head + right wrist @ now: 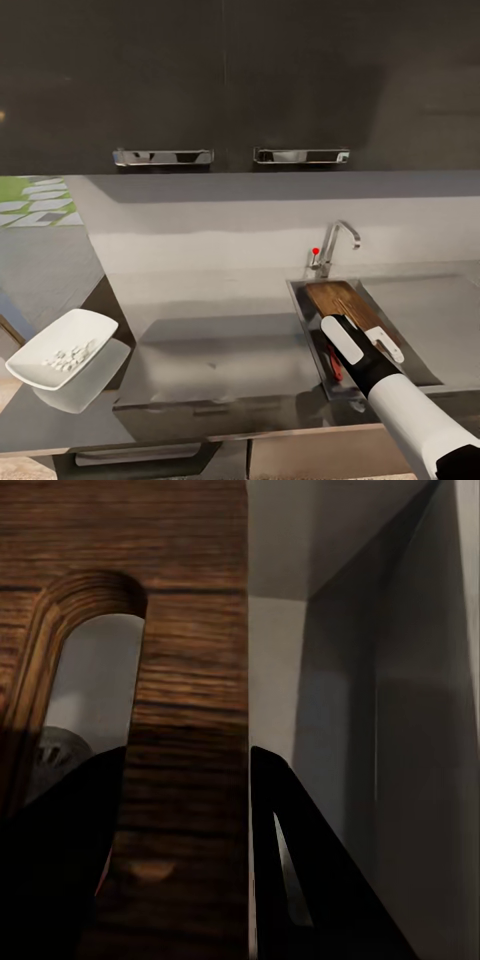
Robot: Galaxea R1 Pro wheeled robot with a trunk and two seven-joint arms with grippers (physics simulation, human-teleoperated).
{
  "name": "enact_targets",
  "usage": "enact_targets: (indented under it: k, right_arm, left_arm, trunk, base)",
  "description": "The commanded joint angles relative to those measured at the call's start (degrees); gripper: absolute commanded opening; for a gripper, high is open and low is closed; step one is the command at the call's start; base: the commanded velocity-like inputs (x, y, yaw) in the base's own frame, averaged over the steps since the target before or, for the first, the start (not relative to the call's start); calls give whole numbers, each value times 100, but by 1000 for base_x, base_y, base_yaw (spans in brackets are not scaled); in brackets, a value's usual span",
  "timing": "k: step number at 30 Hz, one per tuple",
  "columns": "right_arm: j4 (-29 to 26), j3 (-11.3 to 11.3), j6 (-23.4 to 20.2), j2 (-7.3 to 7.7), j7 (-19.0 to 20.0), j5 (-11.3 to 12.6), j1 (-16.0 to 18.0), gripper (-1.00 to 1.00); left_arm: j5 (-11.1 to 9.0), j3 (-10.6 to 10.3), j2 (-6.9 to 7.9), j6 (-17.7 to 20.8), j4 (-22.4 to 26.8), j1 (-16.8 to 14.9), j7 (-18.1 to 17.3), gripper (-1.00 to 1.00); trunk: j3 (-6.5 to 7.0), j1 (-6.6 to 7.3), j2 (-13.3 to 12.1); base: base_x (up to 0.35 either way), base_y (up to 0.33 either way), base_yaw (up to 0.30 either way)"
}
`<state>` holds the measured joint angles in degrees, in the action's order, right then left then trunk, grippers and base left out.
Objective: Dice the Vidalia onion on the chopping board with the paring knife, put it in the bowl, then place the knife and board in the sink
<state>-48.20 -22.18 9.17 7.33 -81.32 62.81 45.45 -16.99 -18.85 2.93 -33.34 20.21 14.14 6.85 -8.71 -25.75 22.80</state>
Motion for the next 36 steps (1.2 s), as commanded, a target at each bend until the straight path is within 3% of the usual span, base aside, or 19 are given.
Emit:
enact_targets:
  k: [1,36]
  right_arm:
    - [-2,-32,60,8,-14,31,8,-100]
    - [48,-33,68,-4,-7,44,8,-100]
  left_arm:
    - [-19,-49,6,-6,12,1,53,100]
    - [-22,-49,15,-7,10,1,53,100]
  trunk:
    - [-20,-3,12]
    - [-341,-3,12]
  base:
    - [0,-6,0]
    - [49,-38,0]
